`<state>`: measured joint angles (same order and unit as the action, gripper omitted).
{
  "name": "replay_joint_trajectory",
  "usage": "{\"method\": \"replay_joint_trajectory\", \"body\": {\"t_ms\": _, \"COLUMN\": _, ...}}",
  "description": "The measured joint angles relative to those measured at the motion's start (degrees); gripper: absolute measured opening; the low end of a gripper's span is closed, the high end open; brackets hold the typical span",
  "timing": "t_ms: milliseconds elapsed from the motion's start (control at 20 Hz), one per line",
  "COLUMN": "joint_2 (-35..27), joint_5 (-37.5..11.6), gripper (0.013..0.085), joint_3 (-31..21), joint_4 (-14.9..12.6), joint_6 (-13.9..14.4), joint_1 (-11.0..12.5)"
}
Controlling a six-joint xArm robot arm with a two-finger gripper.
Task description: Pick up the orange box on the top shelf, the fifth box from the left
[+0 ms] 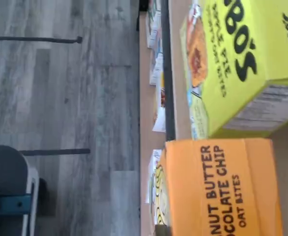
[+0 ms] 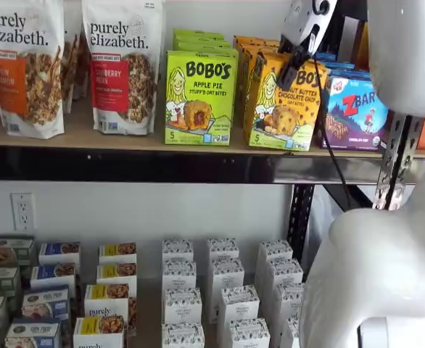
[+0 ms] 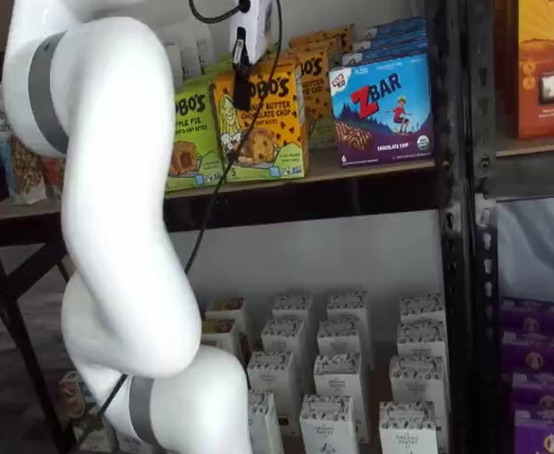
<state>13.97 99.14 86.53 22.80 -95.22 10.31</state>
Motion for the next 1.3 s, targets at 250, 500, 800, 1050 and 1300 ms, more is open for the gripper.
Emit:
{"method": "replay_joint_trajectory", "body": {"t_ms": 250, "joint_2": 1.6, "joint_5": 4.0, "gripper": 0.0410, "joint_3": 0.6, "joint_4": 0.8, "joint_6": 0.9, "joint_1": 0.2}}
{"method": "replay_joint_trajectory", "body": {"t_ms": 500, "joint_2": 3.8, "joint_5": 6.9, "gripper": 0.0410, "joint_3": 0.3, "joint_4": 1.6, "joint_6": 1.4, "joint_1": 0.7}}
{"method": "replay_joint_trajectory", "body": {"t_ms": 800, "joint_2": 5.7, "joint_5": 10.6, "gripper": 0.0370, "joint_3": 0.3, "joint_4": 1.4, "joint_6": 1.8, "joint_1": 1.0}}
{"method": "replay_joint_trajectory", "body": {"t_ms": 1050, "joint_2": 8.7, "joint_5": 11.9, "gripper": 0.0370, "joint_3": -1.4, "joint_4": 0.6, "joint_6": 1.7, "joint_1": 1.3}}
{"method": "replay_joint_trajectory", "body": {"t_ms": 1300, "joint_2": 13.3, "joint_5": 13.0, "gripper": 0.0370, "joint_3": -4.5, "joint_4": -0.1, "joint_6": 1.1, "joint_1": 2.2}}
